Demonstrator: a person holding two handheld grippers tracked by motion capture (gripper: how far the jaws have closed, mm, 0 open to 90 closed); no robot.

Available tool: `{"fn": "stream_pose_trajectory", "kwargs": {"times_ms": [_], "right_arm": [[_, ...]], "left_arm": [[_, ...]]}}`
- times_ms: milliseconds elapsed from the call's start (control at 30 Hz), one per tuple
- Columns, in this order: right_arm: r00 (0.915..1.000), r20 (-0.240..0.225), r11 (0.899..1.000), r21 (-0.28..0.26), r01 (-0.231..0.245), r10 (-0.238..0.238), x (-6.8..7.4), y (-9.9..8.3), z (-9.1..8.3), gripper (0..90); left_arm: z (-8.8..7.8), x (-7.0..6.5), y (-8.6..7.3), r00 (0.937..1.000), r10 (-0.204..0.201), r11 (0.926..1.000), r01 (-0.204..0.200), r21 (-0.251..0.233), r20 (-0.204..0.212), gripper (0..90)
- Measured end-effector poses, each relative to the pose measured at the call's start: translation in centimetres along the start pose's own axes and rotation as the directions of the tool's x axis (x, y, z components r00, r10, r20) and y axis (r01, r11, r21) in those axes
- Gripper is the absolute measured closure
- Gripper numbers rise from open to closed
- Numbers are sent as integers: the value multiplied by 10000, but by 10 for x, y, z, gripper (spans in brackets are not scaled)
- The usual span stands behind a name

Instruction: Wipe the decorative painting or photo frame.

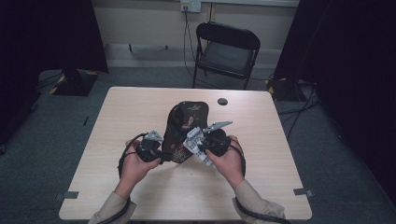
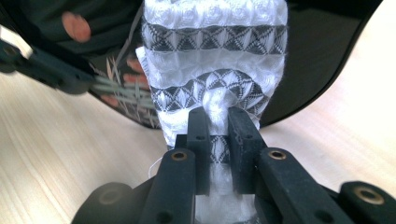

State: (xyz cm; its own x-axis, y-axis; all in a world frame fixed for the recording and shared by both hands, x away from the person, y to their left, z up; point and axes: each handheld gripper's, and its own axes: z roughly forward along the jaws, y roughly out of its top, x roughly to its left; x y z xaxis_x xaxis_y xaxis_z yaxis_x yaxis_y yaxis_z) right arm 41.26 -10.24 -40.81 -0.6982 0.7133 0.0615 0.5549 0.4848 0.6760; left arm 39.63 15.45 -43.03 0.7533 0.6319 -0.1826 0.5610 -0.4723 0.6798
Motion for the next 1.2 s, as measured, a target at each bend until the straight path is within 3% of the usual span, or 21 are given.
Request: {"fn": "stream_pose_trajectory", "kwargs": {"times_ms": [400,767,967,1067,1200], "right_arm": [[9993,-272,9980,587,-253,269,4,-31,27,812],[9987,-338,9950,934,-341,374,3,-43,33,812],[9994,-269,9988,434,-218,230,2,-29,12,813],[9999,-162,9997,-251,-45,41,-1,-7,-16,813],[9999,47,9975,-692,116,-113,-3,12,-35,813]], "left_arm": [[0,0,0,10000,24,10000,-24,58,16,786],[0,0,0,10000,26,10000,-26,34,-13,786],[0,0,0,10000,7,10000,-7,61,10,786],[0,0,0,10000,-5,10000,5,31,-18,786],[0,0,0,10000,15,10000,-15,62,2,786]]}}
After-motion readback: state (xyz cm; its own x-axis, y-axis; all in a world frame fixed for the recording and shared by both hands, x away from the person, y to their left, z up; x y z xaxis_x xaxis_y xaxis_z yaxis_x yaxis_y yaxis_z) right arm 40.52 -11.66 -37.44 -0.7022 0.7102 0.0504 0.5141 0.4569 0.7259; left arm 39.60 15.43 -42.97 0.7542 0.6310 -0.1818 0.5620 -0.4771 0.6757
